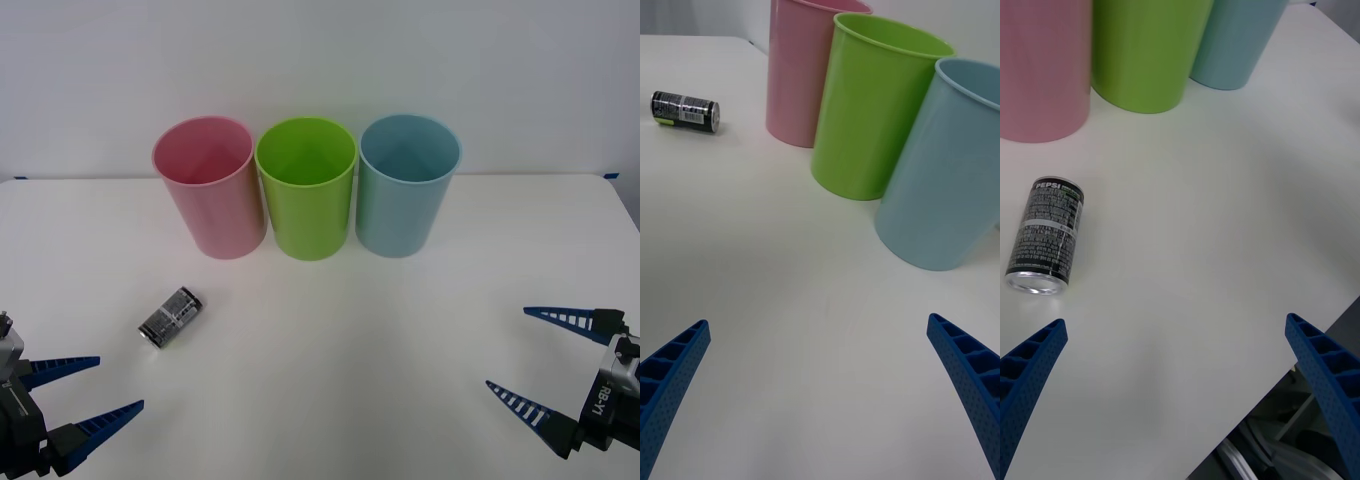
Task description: Put cans in the blue bin and PET bottles in the pink bin and trash in the green bin.
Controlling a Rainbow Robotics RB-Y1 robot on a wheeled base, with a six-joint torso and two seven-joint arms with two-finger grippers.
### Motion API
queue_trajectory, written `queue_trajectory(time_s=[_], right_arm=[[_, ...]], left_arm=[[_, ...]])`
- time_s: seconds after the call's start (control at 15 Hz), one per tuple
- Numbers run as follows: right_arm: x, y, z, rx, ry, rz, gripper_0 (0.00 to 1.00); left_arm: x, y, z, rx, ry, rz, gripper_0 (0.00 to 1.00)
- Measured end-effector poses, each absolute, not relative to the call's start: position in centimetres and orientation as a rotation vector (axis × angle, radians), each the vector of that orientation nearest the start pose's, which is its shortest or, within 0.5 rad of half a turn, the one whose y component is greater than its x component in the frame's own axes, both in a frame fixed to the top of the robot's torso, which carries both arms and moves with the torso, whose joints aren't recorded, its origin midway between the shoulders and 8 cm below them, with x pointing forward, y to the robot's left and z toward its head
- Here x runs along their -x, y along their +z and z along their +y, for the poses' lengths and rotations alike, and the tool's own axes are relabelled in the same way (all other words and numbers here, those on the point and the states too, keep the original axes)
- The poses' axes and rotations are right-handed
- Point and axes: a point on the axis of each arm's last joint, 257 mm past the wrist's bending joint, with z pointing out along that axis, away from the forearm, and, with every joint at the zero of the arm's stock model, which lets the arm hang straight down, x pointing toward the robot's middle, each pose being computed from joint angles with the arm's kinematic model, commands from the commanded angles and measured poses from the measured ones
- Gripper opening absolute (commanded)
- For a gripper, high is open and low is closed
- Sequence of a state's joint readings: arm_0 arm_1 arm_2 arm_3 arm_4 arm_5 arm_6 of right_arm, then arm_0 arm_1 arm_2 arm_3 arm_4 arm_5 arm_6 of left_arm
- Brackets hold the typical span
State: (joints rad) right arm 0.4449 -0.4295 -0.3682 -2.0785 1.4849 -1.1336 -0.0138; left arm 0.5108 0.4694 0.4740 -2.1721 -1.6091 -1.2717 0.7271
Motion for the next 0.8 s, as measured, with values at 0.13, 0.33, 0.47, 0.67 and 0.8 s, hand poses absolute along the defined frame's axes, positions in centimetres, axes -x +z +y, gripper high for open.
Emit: queue_trajectory(time_s=[0.13, 0.33, 0.47, 0.67, 0.8], right_arm=[[-32.5, -21.3, -24.2, 1.064, 0.270, 1.592, 1.00], [-32.5, -21.3, -24.2, 1.064, 0.270, 1.592, 1.00], [-32.5, -21.3, -24.2, 1.064, 0.270, 1.592, 1.00], [-32.5, -21.3, -24.2, 1.064, 0.270, 1.592, 1.00], [-32.5, -21.3, -24.2, 1.064, 0.270, 1.592, 1.00]], left_arm=[[-29.2, -22.5, 27.6, -0.630, -0.553, 2.066, 1.00], [-30.8, -19.8, 27.6, -0.638, -0.491, 1.976, 1.00], [-31.0, -19.9, 27.3, -0.645, -0.492, 1.982, 1.00], [-31.6, -20.8, 27.6, -0.621, -0.445, 2.041, 1.00], [-32.6, -20.8, 28.1, -0.591, -0.366, 2.059, 1.00]])
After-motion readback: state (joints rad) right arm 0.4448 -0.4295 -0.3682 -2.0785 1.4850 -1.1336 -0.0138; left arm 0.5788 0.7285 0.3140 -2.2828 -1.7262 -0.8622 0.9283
